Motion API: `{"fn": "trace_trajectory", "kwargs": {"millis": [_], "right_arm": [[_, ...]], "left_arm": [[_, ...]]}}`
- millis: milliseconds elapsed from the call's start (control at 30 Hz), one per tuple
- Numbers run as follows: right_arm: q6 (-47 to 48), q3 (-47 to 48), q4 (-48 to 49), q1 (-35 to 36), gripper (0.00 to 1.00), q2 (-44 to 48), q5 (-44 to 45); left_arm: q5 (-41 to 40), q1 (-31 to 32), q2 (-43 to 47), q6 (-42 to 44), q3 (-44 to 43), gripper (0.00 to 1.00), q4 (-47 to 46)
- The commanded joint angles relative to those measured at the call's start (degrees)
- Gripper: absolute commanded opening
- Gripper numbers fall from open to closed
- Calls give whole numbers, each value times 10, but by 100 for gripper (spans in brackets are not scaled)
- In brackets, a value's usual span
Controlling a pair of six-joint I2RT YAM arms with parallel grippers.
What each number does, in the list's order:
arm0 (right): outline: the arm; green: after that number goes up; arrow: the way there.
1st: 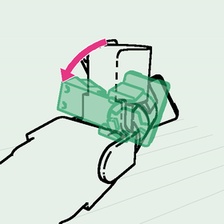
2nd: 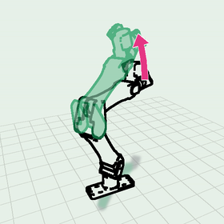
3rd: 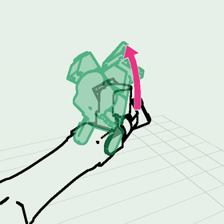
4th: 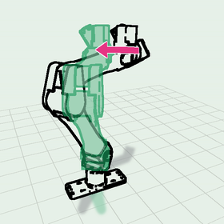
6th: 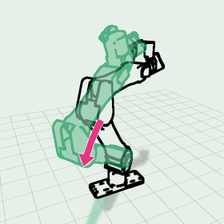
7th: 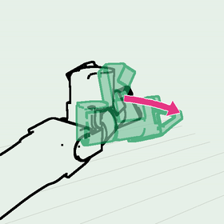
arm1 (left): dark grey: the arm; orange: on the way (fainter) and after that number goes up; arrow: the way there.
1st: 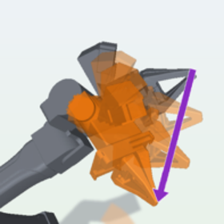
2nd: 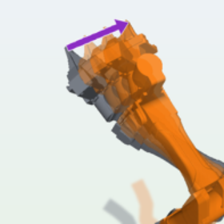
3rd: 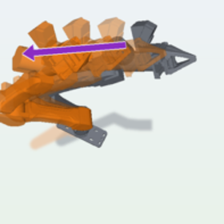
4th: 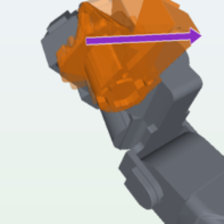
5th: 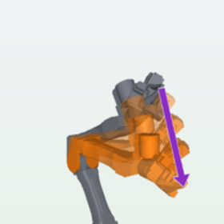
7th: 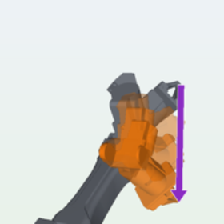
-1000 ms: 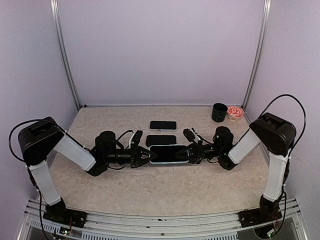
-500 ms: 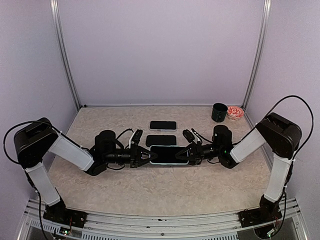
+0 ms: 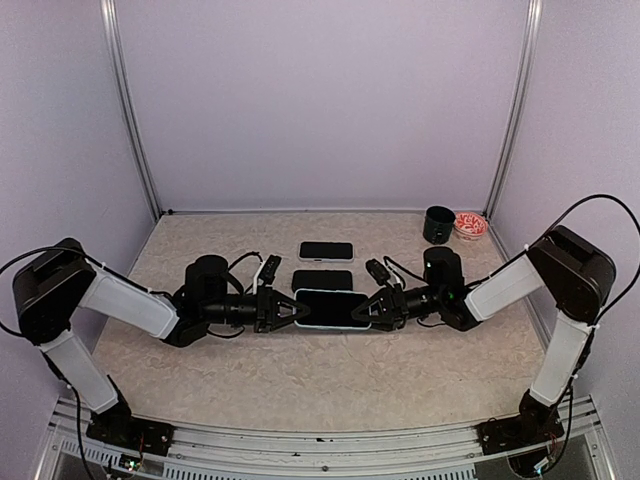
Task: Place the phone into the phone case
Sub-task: Place the phone with the phone case at the center of the board.
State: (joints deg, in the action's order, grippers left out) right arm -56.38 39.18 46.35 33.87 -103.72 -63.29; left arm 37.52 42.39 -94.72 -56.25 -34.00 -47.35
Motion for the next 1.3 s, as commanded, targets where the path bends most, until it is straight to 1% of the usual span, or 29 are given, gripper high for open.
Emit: {"fn": "trace_trajectory", "kwargs": {"millis": [0, 367, 467, 533, 633, 767, 800, 900, 967, 1067, 1267], "right_arm": [[17, 0, -7, -8, 40, 28, -8], [52, 2, -58, -17, 25, 39, -7], [83, 13, -109, -18, 19, 43, 10], [112, 23, -154, -18, 14, 48, 27], [133, 32, -185, -18, 10, 54, 38], [133, 35, -186, -18, 11, 58, 35], [131, 35, -183, -18, 13, 59, 33], [116, 34, -163, -18, 26, 60, 25], [104, 33, -146, -18, 30, 62, 17], [93, 32, -127, -18, 32, 66, 13], [78, 27, -107, -18, 32, 65, 12]], "left_arm": [[-7, -11, 21, 17, 0, 0, -8], [-4, -16, 22, 22, -4, 0, 5], [-5, -16, 23, 25, -7, 0, 14], [-8, -15, 22, 28, -11, 0, 22], [-12, -14, 22, 35, -16, 0, 36], [-17, -11, 22, 39, -21, 0, 46], [-17, -11, 21, 39, -21, 0, 46], [-17, -9, 19, 38, -21, 0, 46], [-18, -9, 18, 38, -20, 0, 47], [-17, -8, 15, 37, -17, 0, 46], [-20, -9, 18, 36, -8, 0, 44]]}}
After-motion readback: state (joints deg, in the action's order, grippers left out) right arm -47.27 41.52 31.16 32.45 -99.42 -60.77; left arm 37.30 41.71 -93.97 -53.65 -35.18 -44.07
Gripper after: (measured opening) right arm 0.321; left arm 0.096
